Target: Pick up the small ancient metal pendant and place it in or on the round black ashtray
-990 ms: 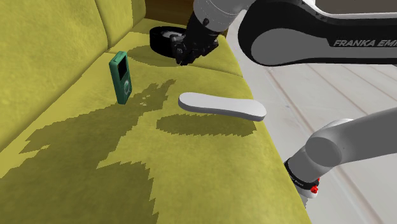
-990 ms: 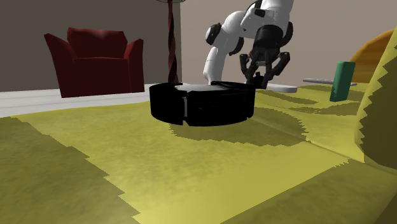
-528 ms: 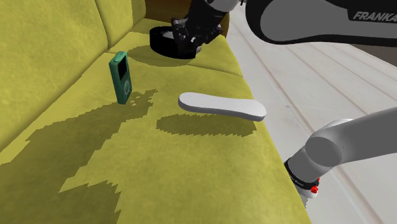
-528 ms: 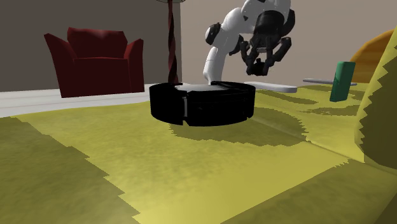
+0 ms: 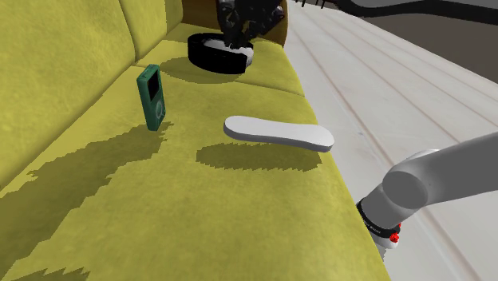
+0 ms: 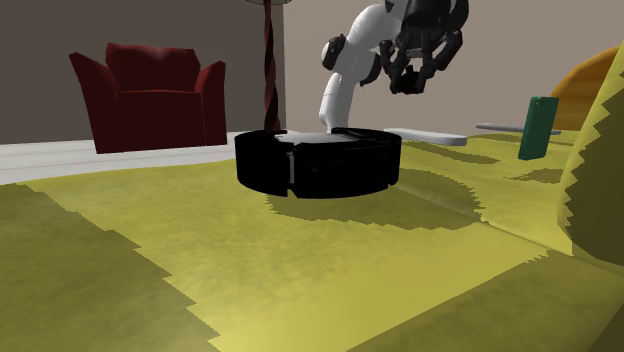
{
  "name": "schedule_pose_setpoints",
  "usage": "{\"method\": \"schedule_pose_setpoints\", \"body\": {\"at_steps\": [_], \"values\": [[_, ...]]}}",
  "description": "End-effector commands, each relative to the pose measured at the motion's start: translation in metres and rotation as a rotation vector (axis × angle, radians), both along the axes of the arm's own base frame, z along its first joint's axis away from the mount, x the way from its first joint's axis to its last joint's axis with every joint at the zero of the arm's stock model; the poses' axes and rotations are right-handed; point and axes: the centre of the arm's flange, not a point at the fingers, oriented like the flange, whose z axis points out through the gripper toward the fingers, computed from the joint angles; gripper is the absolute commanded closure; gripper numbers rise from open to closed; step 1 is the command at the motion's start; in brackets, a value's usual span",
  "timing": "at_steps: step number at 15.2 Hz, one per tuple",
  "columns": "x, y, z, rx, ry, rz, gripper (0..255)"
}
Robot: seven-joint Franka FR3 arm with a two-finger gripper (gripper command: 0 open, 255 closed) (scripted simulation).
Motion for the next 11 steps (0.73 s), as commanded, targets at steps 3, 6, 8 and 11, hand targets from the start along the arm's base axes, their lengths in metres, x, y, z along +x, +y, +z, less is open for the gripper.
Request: {"method": "schedule_pose_setpoints", "body": {"at_steps": [3,6,8,11], "values": [[0.000,0.000,0.020,0.000,0.000,0.000,255],[0.035,-0.020,0.019,0.000,0.000,0.000,255],[0.058,-0.033,0.019,0.000,0.000,0.000,255],[0.092,-0.052,0.018,0.000,0.000,0.000,255]]}}
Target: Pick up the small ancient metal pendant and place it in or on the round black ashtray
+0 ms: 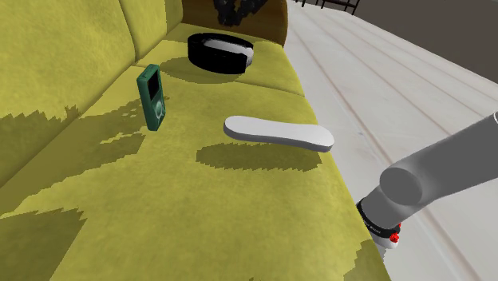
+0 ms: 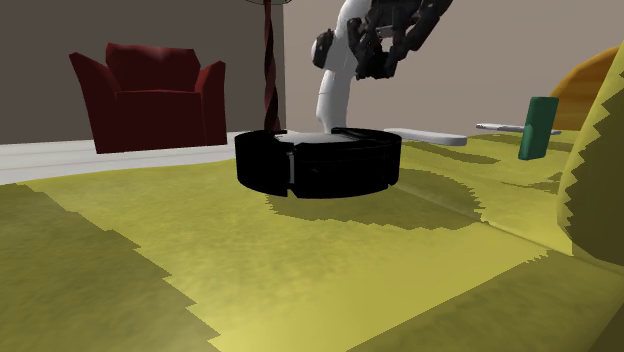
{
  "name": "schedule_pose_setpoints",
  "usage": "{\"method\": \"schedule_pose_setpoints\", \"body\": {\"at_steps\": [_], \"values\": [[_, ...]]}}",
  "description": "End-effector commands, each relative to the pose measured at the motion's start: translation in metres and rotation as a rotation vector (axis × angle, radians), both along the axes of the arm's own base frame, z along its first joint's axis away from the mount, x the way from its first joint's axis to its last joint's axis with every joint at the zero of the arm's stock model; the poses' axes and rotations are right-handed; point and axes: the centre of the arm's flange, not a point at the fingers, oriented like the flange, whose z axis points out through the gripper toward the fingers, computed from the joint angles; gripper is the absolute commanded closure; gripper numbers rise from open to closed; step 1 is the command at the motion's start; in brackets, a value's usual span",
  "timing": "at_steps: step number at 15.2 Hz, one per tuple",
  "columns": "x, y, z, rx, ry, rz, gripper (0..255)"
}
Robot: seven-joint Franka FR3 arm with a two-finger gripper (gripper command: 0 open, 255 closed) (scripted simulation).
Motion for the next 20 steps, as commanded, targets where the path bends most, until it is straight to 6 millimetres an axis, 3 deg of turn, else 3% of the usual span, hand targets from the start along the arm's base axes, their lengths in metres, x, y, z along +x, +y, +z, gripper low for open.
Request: {"method": "schedule_pose_setpoints", "body": {"at_steps": [1,8,20], "values": [[0.024,-0.015,-0.003,-0.001,0.000,0.000,255],[0.104,-0.060,-0.004,-0.001,0.000,0.000,255],[0.104,-0.060,-0.068,-0.001,0.000,0.001,255]]}}
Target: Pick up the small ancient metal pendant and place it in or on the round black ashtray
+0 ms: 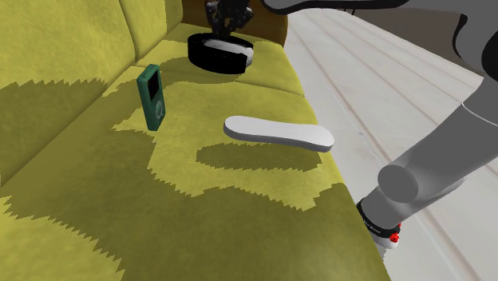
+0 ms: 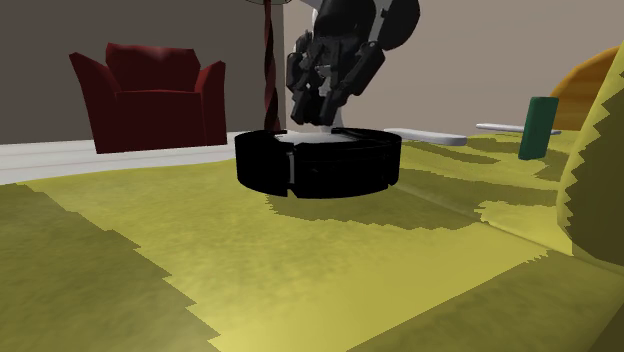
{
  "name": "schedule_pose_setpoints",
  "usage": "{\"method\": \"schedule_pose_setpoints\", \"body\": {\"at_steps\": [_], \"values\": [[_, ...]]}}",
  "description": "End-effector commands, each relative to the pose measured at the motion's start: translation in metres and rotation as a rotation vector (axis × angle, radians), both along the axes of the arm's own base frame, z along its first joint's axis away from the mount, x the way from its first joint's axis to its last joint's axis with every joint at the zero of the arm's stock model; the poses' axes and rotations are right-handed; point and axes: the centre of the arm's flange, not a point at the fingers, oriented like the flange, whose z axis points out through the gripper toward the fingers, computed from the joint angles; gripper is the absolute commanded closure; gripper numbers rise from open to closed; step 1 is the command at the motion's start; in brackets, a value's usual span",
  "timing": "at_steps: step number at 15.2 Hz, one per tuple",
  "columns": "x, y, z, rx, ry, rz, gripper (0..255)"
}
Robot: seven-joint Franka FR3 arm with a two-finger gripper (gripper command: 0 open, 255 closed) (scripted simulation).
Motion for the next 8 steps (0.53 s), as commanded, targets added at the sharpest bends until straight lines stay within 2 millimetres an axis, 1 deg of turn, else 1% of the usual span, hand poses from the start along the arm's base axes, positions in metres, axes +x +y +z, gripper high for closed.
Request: {"method": "schedule_pose_setpoints", "body": {"at_steps": [1,8], "values": [[0.0002,0.0001,-0.0090,0.000,0.000,0.000,255],[0.0001,0.0001,-0.0089,0.000,0.000,0.000,255]]}}
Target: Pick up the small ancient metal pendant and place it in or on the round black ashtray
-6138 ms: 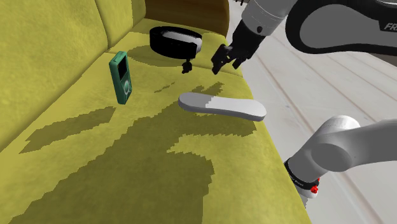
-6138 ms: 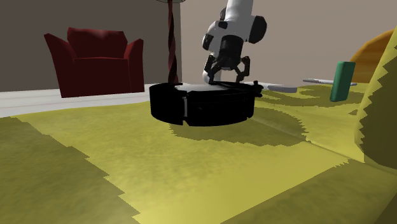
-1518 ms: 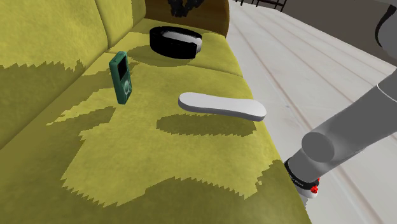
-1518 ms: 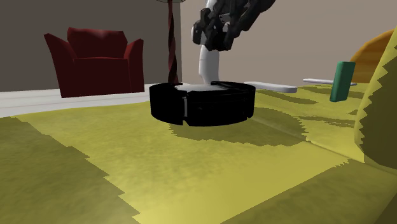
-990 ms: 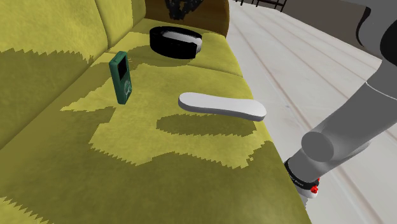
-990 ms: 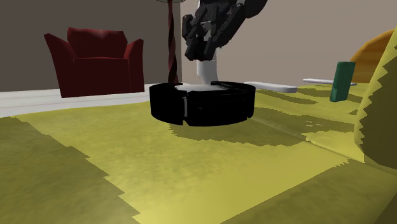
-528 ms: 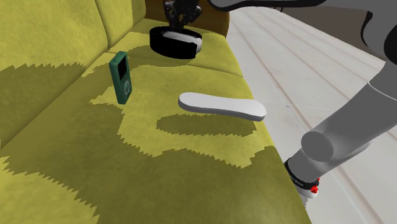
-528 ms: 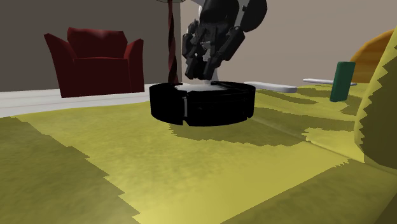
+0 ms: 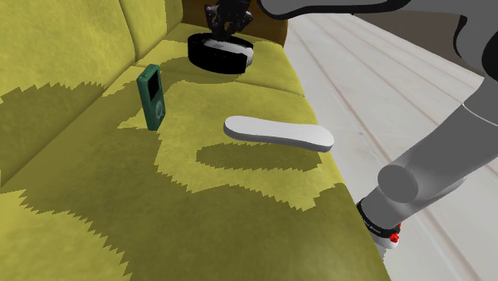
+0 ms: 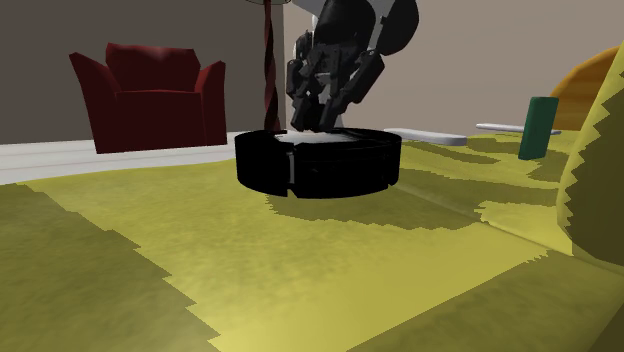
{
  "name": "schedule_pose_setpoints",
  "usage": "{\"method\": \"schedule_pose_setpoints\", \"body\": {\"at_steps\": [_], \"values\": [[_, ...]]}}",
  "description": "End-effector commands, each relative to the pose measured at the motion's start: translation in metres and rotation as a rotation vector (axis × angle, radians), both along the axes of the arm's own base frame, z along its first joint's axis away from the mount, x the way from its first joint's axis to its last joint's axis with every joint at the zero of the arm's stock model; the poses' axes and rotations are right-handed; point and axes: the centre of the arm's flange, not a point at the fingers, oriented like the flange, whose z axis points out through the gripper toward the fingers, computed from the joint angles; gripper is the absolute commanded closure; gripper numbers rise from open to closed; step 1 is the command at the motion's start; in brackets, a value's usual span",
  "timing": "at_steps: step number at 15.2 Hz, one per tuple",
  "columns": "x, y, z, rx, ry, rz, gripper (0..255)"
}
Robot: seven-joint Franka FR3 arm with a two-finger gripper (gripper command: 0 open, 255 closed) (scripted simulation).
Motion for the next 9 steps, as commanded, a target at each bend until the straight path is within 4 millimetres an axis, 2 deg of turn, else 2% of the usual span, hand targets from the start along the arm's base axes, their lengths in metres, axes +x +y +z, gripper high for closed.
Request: {"method": "schedule_pose_setpoints", "body": {"at_steps": [1,6,9], "values": [[0.000,0.000,0.000,0.000,0.000,0.000,0],[0.000,0.000,0.000,0.000,0.000,0.000,0],[-0.021,0.005,0.033,0.000,0.000,0.000,0]]}}
